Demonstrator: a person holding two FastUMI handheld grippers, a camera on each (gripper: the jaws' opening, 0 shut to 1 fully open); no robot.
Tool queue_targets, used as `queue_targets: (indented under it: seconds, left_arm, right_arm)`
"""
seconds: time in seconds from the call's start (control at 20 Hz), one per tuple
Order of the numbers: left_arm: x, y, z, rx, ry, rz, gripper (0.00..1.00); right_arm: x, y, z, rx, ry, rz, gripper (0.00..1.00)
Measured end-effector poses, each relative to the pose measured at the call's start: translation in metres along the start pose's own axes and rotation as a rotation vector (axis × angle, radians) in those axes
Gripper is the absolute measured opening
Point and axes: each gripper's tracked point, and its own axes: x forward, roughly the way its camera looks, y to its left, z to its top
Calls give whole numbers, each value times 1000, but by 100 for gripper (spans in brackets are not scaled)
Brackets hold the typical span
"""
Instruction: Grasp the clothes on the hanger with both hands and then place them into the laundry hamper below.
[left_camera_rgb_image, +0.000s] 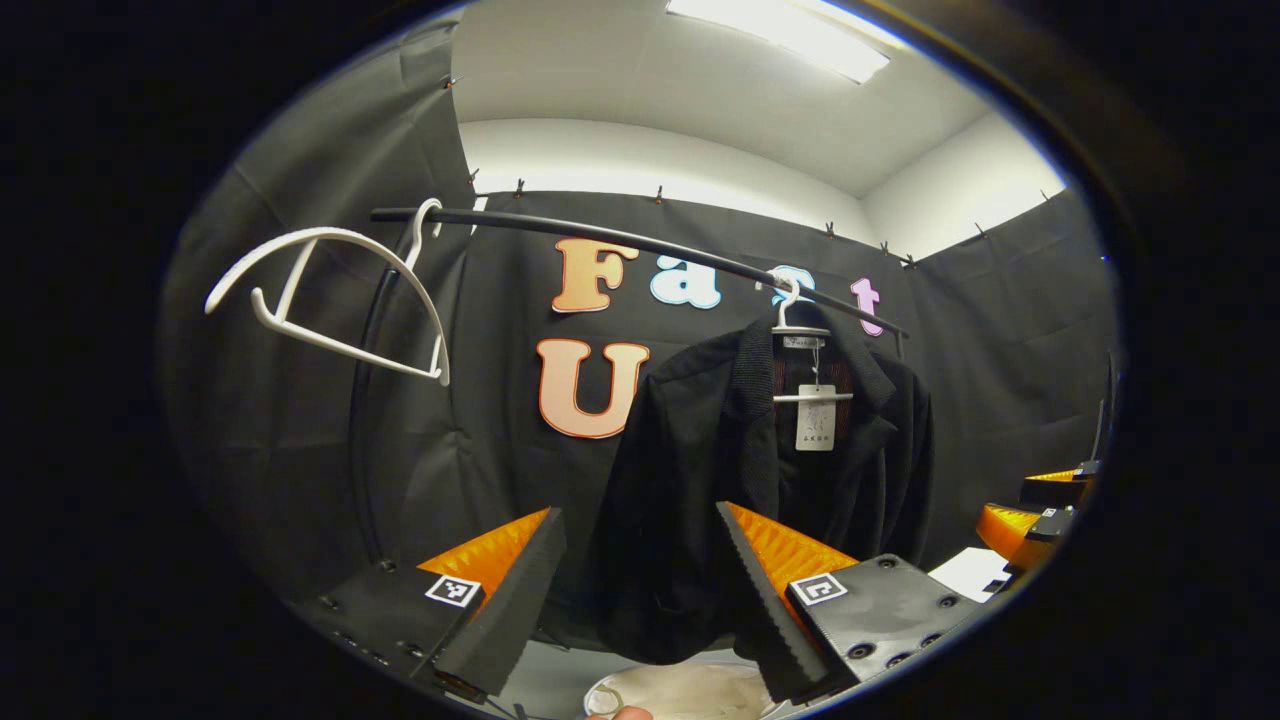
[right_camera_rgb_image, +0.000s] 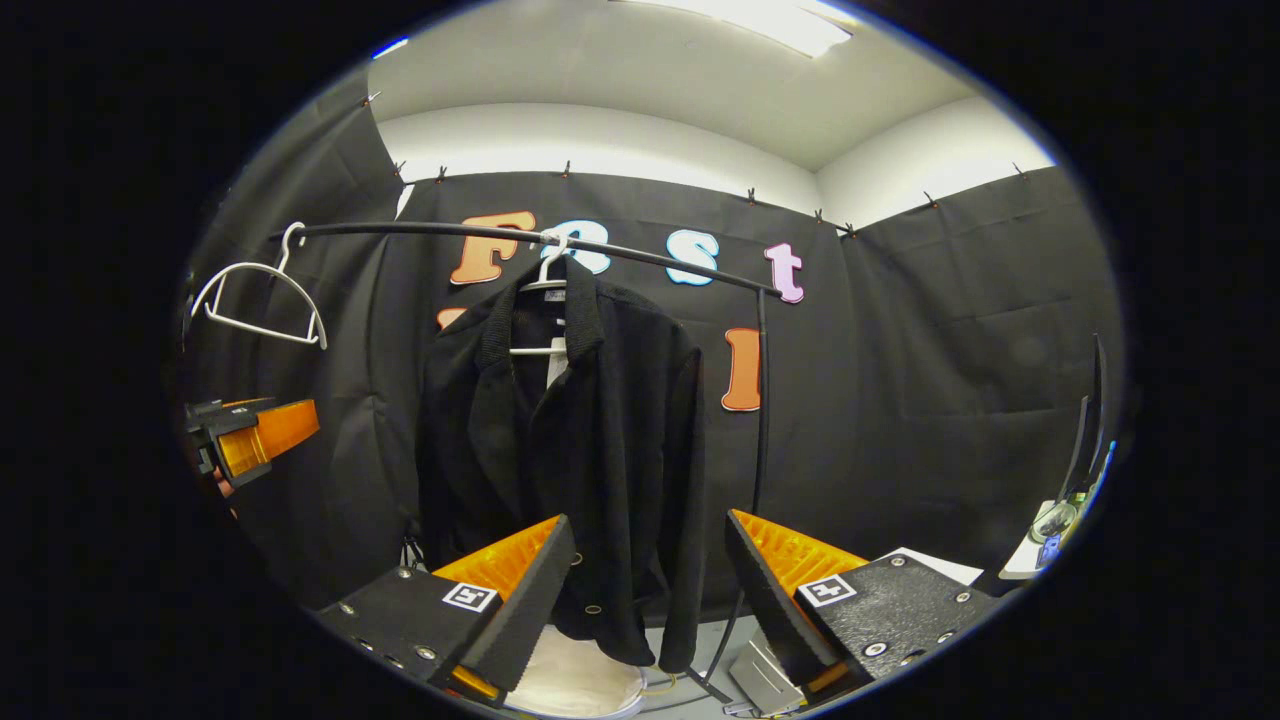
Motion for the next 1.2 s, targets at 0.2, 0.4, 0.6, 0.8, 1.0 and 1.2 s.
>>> queue_targets:
  seconds: [0.2,0.4,0.6,0.8,1.0,1.2]
  left_arm:
    - [-3,10,0,-7,2,15,96]
    - [-6,19,2,-23,2,18,96]
    - [-11,31,-3,-38,12,6,96]
    - [-16,46,-10,-58,29,-19,96]
    - [-19,60,-20,-80,57,-38,96]
    - [-11,62,-24,-61,72,-35,97]
  right_arm:
    - [-1,10,-1,7,5,10,94]
    - [5,30,-15,-6,55,30,94]
    - [33,63,-6,-5,49,55,93]
    - [98,89,-2,52,60,15,93]
    - [172,81,-24,73,108,-120,93]
    - [214,48,-49,40,138,-197,94]
